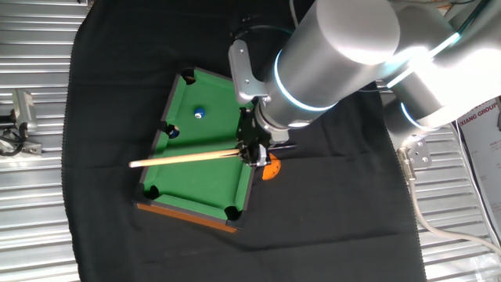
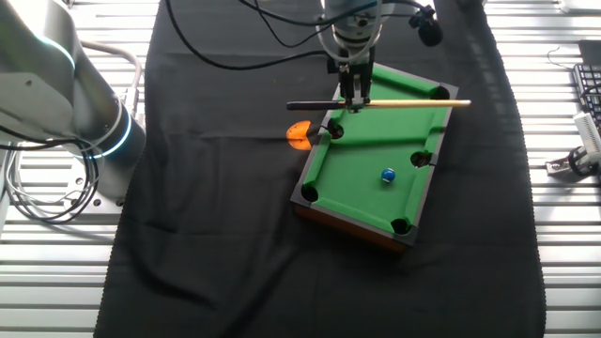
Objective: Hit the pool ball
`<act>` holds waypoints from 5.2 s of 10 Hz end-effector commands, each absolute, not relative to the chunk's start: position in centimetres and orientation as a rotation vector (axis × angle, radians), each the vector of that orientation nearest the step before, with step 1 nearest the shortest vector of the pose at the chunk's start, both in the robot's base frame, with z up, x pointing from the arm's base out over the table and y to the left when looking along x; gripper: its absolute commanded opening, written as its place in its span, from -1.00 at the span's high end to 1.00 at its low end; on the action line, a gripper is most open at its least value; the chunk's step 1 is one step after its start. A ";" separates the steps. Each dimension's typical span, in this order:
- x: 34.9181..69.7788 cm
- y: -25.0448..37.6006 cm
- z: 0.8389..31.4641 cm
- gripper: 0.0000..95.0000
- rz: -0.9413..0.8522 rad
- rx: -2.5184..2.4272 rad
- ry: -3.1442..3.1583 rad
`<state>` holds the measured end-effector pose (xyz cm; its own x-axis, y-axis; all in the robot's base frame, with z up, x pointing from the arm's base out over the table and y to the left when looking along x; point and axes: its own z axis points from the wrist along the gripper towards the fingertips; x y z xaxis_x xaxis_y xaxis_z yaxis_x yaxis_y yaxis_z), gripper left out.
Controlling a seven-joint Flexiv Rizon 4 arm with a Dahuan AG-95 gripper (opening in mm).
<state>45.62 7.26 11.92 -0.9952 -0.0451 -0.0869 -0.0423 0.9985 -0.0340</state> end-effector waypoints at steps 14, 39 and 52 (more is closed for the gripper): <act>45.8 7.3 10.3 1.00 -0.045 -0.050 3.007; 48.0 6.6 8.1 1.00 -0.008 -0.095 3.008; 48.0 6.6 8.1 1.00 0.012 -0.106 3.018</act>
<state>47.96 6.63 8.10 -0.9906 -0.0693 -0.1180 -0.0700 0.9975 0.0019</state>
